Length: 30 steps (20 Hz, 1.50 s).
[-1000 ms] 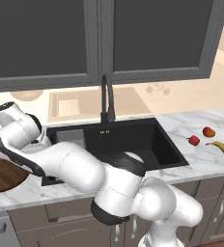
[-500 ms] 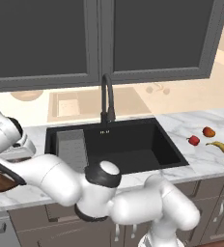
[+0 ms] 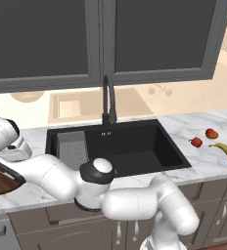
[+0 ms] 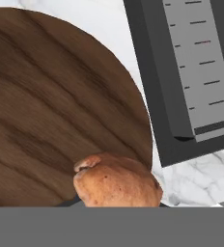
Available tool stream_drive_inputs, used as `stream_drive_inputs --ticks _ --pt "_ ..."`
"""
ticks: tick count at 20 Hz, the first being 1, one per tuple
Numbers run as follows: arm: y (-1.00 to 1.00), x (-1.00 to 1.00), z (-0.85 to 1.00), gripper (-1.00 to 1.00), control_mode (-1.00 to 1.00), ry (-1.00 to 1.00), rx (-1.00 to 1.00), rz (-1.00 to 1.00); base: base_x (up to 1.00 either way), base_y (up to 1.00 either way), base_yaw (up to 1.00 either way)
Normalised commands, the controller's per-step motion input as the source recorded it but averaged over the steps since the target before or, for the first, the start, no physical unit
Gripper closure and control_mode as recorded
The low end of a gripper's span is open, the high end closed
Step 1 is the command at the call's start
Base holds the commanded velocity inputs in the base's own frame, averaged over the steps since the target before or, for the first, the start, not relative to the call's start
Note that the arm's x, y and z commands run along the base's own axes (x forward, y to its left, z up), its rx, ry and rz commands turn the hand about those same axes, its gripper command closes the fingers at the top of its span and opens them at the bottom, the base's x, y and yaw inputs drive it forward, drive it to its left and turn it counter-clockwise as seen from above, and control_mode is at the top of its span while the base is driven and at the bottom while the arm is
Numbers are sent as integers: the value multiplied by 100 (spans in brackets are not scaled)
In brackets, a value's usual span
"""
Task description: There is a mixed pile of frozen fruits and vegetables on the counter. Locate all the frozen vegetables and place the items in a bowl on the counter. Take all the frozen fruits and defrost them in a running sink.
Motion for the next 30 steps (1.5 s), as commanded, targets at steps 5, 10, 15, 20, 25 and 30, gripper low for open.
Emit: stream_drive_inputs --ticks 5,10,15,20,25,30 --pt "8 5 -43 100 -100 0 2 -7 0 0 0" --pt "10 0 -39 100 -100 0 3 -10 0 0 0" --pt "11 0 -34 100 -100 0 2 -13 0 0 0" --pt "0 1 -16 -100 -100 0 4 -4 0 0 0" --pt "0 0 8 -100 -100 1 -2 0 0 0 0" --pt "1 0 23 -100 -100 2 -7 0 0 0 0"
